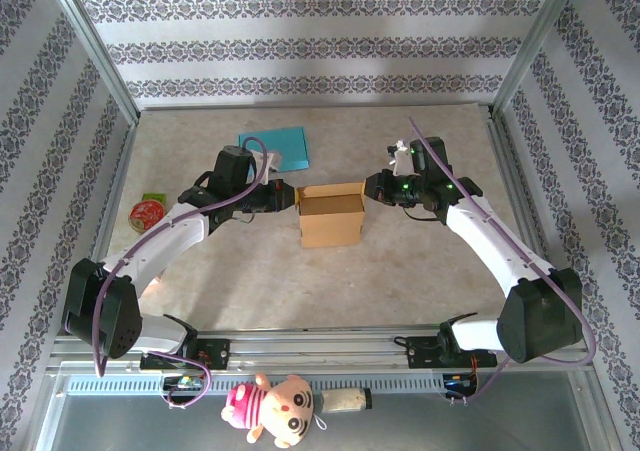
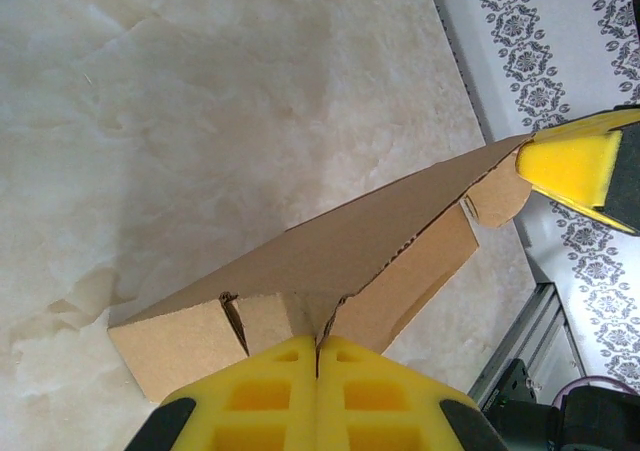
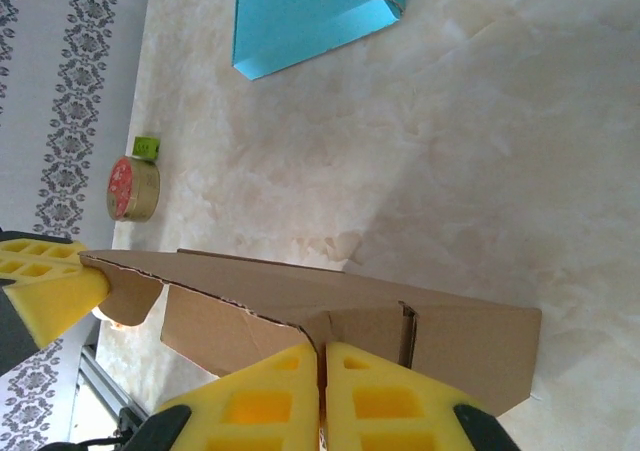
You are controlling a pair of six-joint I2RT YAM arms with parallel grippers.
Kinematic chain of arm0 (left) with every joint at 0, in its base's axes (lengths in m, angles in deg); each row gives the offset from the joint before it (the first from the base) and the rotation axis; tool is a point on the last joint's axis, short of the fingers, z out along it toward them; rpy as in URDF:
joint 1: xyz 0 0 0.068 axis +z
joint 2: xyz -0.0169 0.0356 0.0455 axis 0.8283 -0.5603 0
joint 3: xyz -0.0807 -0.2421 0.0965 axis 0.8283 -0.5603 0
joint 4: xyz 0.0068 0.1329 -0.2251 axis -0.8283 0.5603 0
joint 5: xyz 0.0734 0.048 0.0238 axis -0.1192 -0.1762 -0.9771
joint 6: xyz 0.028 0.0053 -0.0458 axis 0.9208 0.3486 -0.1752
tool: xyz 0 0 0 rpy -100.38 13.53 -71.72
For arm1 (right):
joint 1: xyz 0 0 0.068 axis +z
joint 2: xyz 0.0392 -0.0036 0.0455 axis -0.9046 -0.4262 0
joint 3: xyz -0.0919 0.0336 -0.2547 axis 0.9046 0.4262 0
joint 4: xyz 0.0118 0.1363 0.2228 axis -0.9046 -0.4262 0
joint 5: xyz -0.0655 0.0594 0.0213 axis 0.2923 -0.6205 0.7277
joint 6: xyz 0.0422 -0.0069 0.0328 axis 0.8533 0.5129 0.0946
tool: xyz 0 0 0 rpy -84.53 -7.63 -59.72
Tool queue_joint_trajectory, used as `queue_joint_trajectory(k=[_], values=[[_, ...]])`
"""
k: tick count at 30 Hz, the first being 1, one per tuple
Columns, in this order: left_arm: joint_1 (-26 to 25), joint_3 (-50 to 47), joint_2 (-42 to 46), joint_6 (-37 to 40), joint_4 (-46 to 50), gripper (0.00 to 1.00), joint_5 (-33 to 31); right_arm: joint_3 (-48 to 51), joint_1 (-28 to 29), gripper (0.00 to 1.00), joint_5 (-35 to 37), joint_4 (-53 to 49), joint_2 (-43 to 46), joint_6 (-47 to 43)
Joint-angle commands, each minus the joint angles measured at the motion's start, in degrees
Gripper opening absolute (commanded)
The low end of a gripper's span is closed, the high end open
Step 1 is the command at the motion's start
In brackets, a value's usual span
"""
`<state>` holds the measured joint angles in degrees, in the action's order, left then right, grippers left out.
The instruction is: Fold the paper box
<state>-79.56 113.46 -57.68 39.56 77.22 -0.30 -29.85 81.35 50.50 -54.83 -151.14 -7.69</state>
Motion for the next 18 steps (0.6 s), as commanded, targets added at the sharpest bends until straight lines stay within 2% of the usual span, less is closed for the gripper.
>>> queue_joint_trajectory(k=[1, 18], values=[[-1.2, -1.1, 0.7, -0.8, 1.0, 0.02, 0.2, 2.1, 1.4, 0.08, 1.9, -2.2, 0.9, 0.4], [-1.4, -2.0, 1.8, -0.9, 1.0, 0.02, -0.6, 4.4, 2.8, 0.07, 10.1, -7.1, 3.6, -5.8]])
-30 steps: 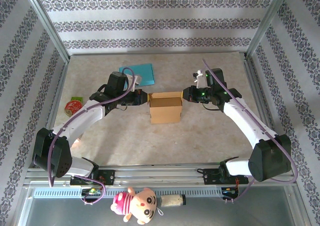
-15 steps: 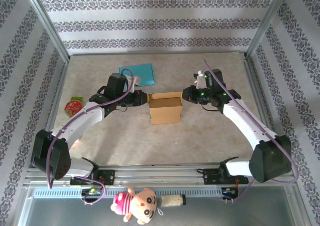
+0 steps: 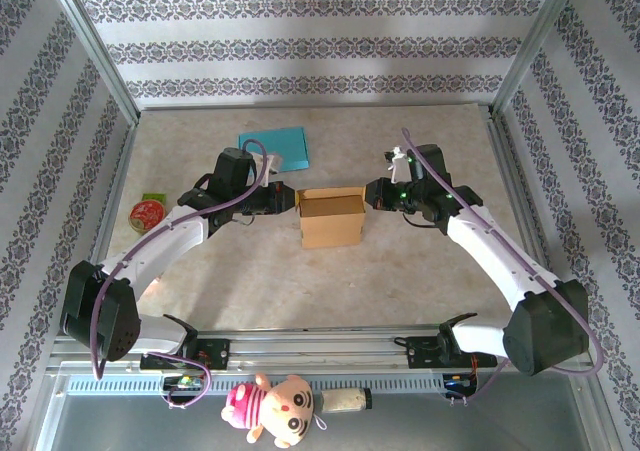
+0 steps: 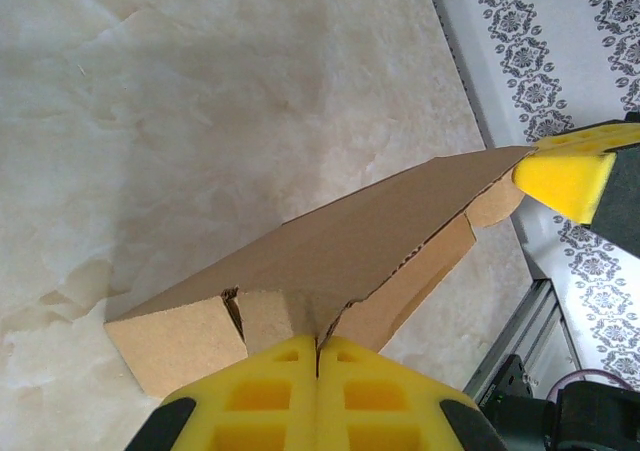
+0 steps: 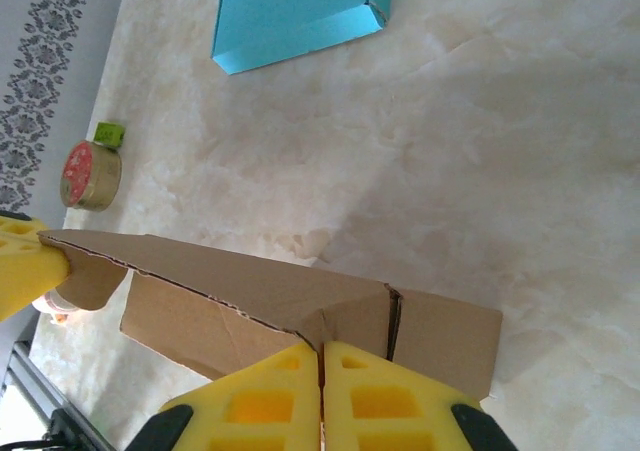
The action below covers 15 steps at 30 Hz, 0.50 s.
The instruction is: Fold the paper box
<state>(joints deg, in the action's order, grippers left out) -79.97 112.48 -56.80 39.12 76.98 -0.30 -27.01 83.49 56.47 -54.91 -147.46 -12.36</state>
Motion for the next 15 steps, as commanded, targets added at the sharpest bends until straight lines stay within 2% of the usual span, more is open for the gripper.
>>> queue_joint_trajectory(k=[1, 15], values=[[-0.9, -1.0, 1.0, -0.5, 1.2, 0.02, -0.8, 1.8, 0.8, 0.07, 4.0, -6.7, -0.1, -0.8], [-1.4, -1.9, 0.3, -5.1, -4.1, 0.02, -1.2, 5.2, 2.8, 0.08, 4.4, -3.8, 0.5, 1.4]])
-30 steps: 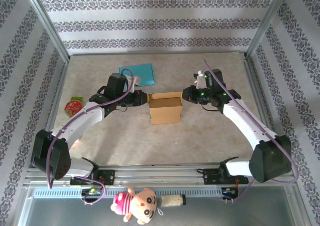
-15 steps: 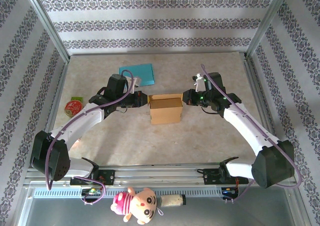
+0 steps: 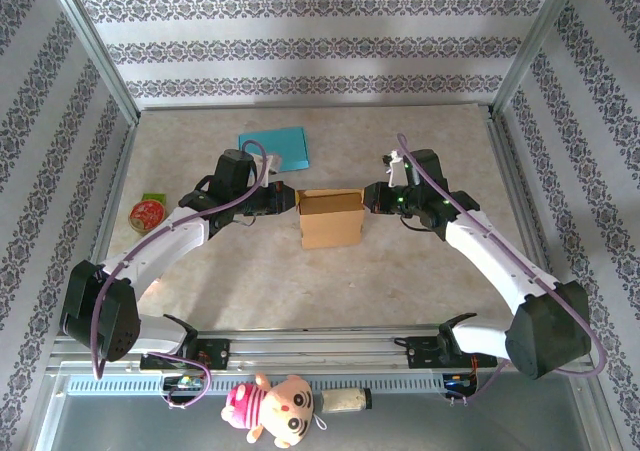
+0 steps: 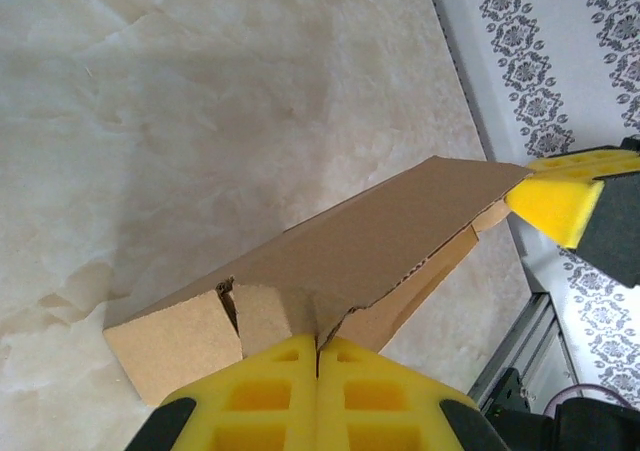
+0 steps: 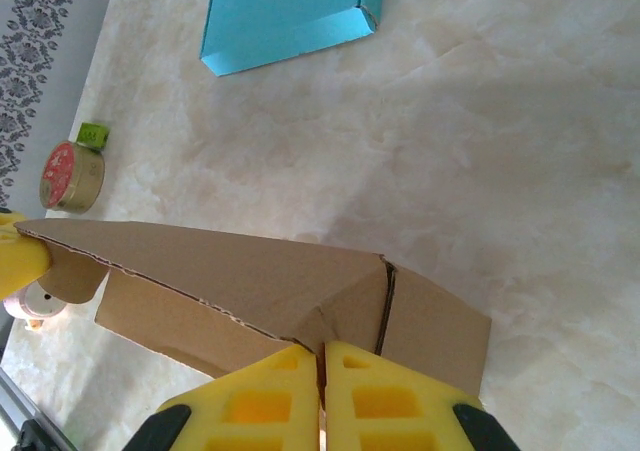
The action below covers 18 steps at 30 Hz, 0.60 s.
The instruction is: Fold the paper box
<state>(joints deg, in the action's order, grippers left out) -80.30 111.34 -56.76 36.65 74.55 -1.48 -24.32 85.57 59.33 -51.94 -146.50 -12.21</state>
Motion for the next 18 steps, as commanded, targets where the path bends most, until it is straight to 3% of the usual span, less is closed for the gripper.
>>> queue_joint_trajectory(k=[1, 18], values=[[-1.1, -0.6, 0.2, -3.0, -1.9, 0.02, 0.0, 2.6, 0.7, 0.08, 1.6, -6.8, -0.3, 1.2], [-1.3, 0.1, -1.5, -11.3, -5.7, 0.02, 1.9, 1.9, 1.5, 0.08, 1.9, -7.4, -0.2, 0.7]])
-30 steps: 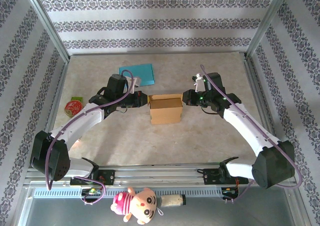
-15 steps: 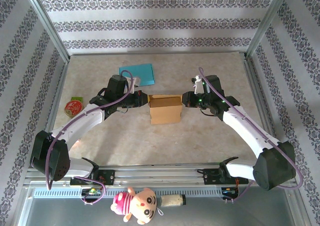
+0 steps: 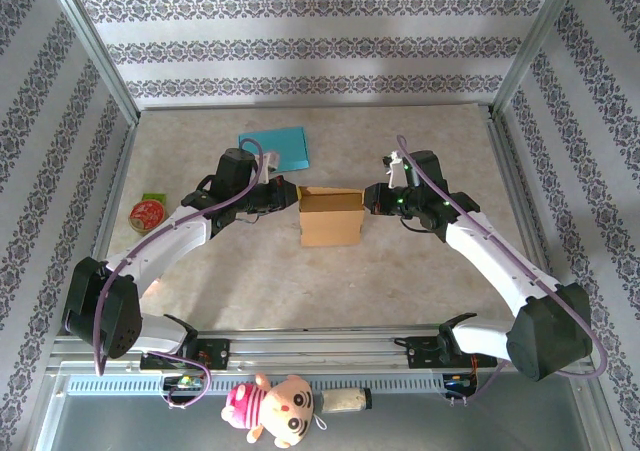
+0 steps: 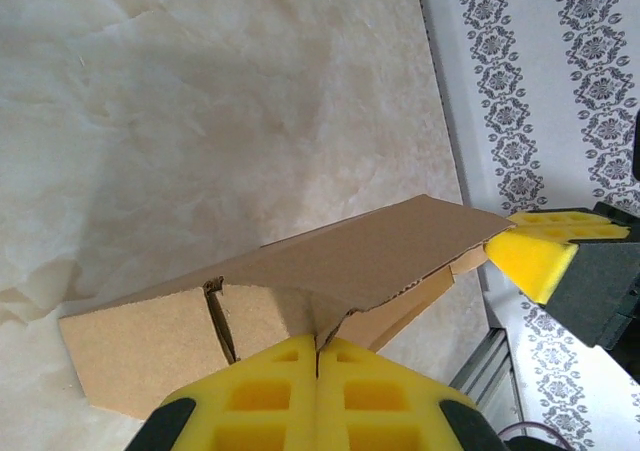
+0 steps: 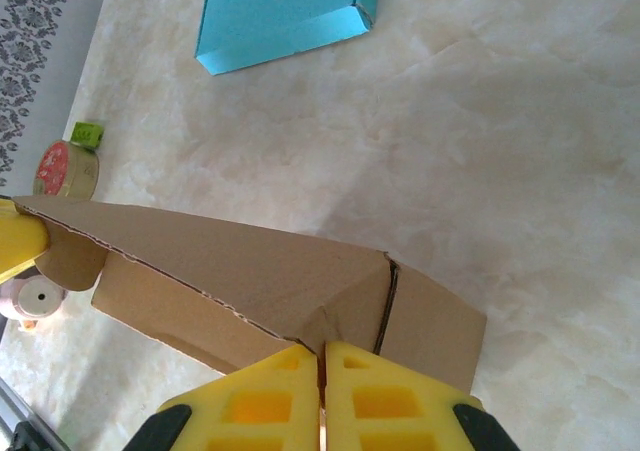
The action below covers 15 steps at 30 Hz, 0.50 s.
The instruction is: Fold the paper box
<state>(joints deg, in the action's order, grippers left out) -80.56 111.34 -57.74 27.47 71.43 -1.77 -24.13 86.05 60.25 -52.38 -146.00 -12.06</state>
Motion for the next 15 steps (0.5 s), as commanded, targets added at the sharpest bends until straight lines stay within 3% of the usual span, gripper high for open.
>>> queue_joint_trajectory(k=[1, 15], values=[[-1.0, 0.2, -0.5, -1.3, -1.6, 0.02, 1.7, 1.7, 1.1, 0.08, 1.0, -6.9, -0.6, 0.5], [-1.0, -2.9, -0.5, 2.8, 3.7, 0.02, -3.4, 1.1, 1.2, 0.08, 0.7, -6.9, -1.0, 0.3]])
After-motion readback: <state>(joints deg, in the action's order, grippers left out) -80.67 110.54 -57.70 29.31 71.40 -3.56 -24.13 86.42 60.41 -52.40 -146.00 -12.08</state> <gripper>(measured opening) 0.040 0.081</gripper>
